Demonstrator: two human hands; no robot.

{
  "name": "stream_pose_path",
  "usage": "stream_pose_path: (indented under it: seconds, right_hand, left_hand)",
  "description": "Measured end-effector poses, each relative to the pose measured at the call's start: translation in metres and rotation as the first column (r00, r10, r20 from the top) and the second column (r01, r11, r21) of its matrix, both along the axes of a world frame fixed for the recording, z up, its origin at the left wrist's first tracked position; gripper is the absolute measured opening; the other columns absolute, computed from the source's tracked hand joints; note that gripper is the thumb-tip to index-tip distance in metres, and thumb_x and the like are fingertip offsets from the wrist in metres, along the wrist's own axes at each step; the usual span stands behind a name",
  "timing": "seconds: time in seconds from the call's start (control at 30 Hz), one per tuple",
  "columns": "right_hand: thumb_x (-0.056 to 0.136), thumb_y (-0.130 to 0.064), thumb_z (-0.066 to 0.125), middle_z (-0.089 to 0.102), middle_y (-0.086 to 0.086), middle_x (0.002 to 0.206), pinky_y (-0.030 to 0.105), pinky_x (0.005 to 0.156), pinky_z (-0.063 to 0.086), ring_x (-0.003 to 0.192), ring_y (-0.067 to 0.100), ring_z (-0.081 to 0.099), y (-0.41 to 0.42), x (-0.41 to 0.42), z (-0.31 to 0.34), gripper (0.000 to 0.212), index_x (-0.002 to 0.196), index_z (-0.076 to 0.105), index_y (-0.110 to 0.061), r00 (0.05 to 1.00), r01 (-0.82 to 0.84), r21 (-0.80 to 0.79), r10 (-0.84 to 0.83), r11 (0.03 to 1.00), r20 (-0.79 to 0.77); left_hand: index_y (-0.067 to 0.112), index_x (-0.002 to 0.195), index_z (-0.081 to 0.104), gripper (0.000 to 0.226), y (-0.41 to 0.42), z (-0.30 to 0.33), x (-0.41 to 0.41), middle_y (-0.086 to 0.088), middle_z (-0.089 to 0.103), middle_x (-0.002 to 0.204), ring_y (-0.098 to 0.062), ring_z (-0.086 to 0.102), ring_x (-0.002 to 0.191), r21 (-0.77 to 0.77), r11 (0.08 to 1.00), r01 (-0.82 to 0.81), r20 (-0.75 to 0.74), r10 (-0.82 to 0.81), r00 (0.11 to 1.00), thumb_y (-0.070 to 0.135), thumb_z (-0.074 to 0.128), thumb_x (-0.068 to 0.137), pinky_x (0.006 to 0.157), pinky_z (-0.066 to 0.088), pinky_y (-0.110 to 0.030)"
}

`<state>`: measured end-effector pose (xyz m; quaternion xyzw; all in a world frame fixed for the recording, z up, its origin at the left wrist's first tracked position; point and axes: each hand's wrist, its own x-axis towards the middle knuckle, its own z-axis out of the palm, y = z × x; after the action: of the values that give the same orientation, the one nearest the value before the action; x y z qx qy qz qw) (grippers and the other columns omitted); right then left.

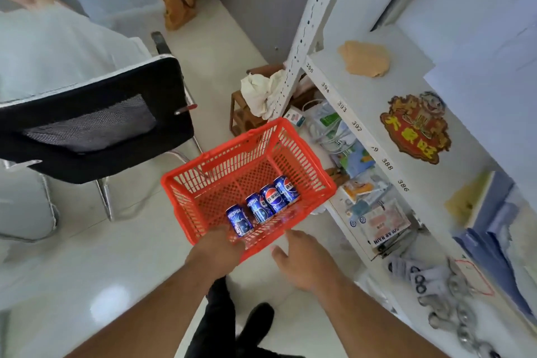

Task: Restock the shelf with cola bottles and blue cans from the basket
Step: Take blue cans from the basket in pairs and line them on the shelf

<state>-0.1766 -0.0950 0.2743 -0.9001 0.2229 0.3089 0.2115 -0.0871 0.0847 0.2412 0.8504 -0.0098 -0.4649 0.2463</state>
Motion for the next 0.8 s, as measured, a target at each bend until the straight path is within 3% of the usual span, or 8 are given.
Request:
stream_pose_path:
  seconds: [0.17, 0.23, 0.3, 0.4, 0.57, 0.67, 0.73, 0.8]
  right_hand:
    - [0.101, -0.046, 0.050, 0.072, 0.002, 0.111, 0.034, 0.082, 0.052, 0.108, 0.024, 0.069, -0.015, 0.047, -0.035, 0.031, 0.116, 0.063, -0.022, 1.000, 0.021, -0.022, -0.021, 1.000, 0.010]
    - [0.100, -0.041, 0.052, 0.072, -0.001, 0.106, 0.031, 0.076, 0.049, 0.103, 0.023, 0.070, -0.025, 0.066, -0.054, 0.025, 0.112, 0.065, -0.022, 1.000, 0.030, -0.023, -0.030, 0.999, 0.003]
    - [0.100, -0.036, 0.055, 0.072, 0.000, 0.104, 0.031, 0.077, 0.049, 0.101, 0.023, 0.070, -0.036, 0.085, -0.081, 0.021, 0.109, 0.067, -0.021, 0.999, 0.025, -0.027, -0.025, 0.999, -0.023]
    - [0.099, -0.033, 0.059, 0.072, 0.004, 0.103, 0.035, 0.085, 0.054, 0.102, 0.027, 0.070, -0.052, 0.113, -0.133, 0.018, 0.104, 0.067, -0.018, 0.998, -0.020, -0.038, 0.018, 0.999, -0.065]
    - [0.094, -0.027, 0.068, 0.073, 0.008, 0.103, 0.035, 0.081, 0.054, 0.100, 0.032, 0.070, -0.072, 0.143, -0.226, 0.017, 0.104, 0.069, -0.013, 0.989, -0.022, -0.051, 0.015, 0.998, -0.150]
    - [0.091, -0.031, 0.071, 0.072, 0.008, 0.098, 0.037, 0.080, 0.057, 0.095, 0.032, 0.071, -0.076, 0.151, -0.268, 0.021, 0.100, 0.069, -0.012, 0.976, -0.035, -0.038, 0.026, 0.999, -0.218]
    - [0.090, -0.034, 0.074, 0.072, 0.008, 0.095, 0.037, 0.080, 0.057, 0.092, 0.032, 0.071, -0.076, 0.153, -0.287, 0.023, 0.099, 0.069, -0.013, 0.962, -0.039, -0.019, 0.033, 0.999, -0.272]
    - [0.089, -0.034, 0.075, 0.071, 0.007, 0.095, 0.036, 0.079, 0.056, 0.092, 0.031, 0.071, -0.075, 0.151, -0.301, 0.023, 0.098, 0.069, -0.014, 0.956, -0.061, -0.028, 0.050, 0.998, -0.290]
  left_hand:
    - [0.026, 0.140, 0.059, 0.053, -0.018, -0.042, 0.022, -0.005, 0.072, 0.131, -0.030, 0.069, 0.114, -0.034, 0.993, -0.116, -0.051, 0.114, 0.992, 0.052, 0.059, 0.093, 0.097, 0.055, -0.036]
    - [0.029, 0.139, 0.059, 0.056, -0.027, -0.063, 0.027, -0.005, 0.075, 0.119, -0.028, 0.072, 0.106, -0.029, 0.987, -0.157, -0.081, 0.154, 0.985, 0.054, 0.059, 0.089, 0.096, 0.058, -0.039]
    - [0.030, 0.131, 0.062, 0.047, -0.038, -0.084, 0.034, 0.003, 0.074, 0.109, -0.022, 0.072, 0.098, -0.034, 0.977, -0.211, -0.120, 0.206, 0.971, 0.050, 0.064, 0.089, 0.090, 0.059, -0.035]
    - [0.034, 0.107, 0.059, 0.012, -0.052, -0.123, 0.043, 0.016, 0.058, 0.083, -0.004, 0.059, 0.073, -0.005, 0.966, -0.259, -0.148, 0.255, 0.955, 0.033, 0.065, 0.096, 0.069, 0.051, -0.025]
    - [0.025, 0.073, 0.052, 0.031, -0.071, -0.193, 0.057, 0.007, 0.055, 0.064, -0.007, 0.051, 0.052, 0.142, 0.906, -0.399, -0.206, 0.421, 0.883, 0.032, 0.073, 0.095, 0.042, 0.036, -0.019]
    - [0.012, 0.095, 0.052, 0.048, -0.076, -0.239, 0.056, -0.003, 0.065, 0.088, -0.017, 0.065, 0.072, 0.222, 0.819, -0.530, -0.216, 0.571, 0.792, 0.044, 0.086, 0.082, 0.049, 0.040, -0.020]
    - [0.010, 0.120, 0.052, 0.077, -0.079, -0.266, 0.052, -0.008, 0.067, 0.112, -0.024, 0.070, 0.093, 0.208, 0.787, -0.580, -0.231, 0.616, 0.753, 0.053, 0.090, 0.069, 0.063, 0.054, -0.026]
    - [0.010, 0.142, 0.049, 0.115, -0.077, -0.308, 0.040, -0.007, 0.067, 0.123, -0.025, 0.071, 0.107, 0.228, 0.782, -0.580, -0.216, 0.622, 0.753, 0.069, 0.087, 0.052, 0.083, 0.061, -0.034]
